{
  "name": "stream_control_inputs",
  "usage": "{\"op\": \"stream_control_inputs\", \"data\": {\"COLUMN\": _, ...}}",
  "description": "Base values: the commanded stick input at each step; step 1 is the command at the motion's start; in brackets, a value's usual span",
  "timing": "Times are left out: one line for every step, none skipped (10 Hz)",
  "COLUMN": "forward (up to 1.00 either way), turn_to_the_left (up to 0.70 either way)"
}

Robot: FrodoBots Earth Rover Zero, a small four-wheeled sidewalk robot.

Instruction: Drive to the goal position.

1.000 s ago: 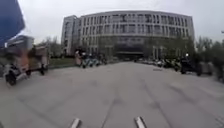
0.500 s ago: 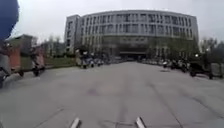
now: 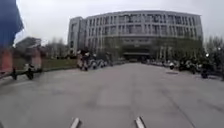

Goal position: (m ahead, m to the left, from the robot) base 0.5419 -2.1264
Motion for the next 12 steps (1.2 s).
{"op": "stream_control_inputs", "data": {"forward": 1.00, "turn_to_the_left": -0.36}}
{"op": "stream_control_inputs", "data": {"forward": 1.00, "turn_to_the_left": -0.36}}
{"op": "stream_control_inputs", "data": {"forward": 1.00, "turn_to_the_left": -0.36}}
{"op": "stream_control_inputs", "data": {"forward": 1.00, "turn_to_the_left": -0.36}}
{"op": "stream_control_inputs", "data": {"forward": 1.00, "turn_to_the_left": -0.36}}
{"op": "stream_control_inputs", "data": {"forward": 1.00, "turn_to_the_left": -0.36}}
{"op": "stream_control_inputs", "data": {"forward": 1.00, "turn_to_the_left": -0.24}}
{"op": "stream_control_inputs", "data": {"forward": 1.00, "turn_to_the_left": 0.04}}
{"op": "stream_control_inputs", "data": {"forward": 1.00, "turn_to_the_left": 0.04}}
{"op": "stream_control_inputs", "data": {"forward": 1.00, "turn_to_the_left": 0.04}}
{"op": "stream_control_inputs", "data": {"forward": 1.00, "turn_to_the_left": 0.04}}
{"op": "stream_control_inputs", "data": {"forward": 1.00, "turn_to_the_left": 0.04}}
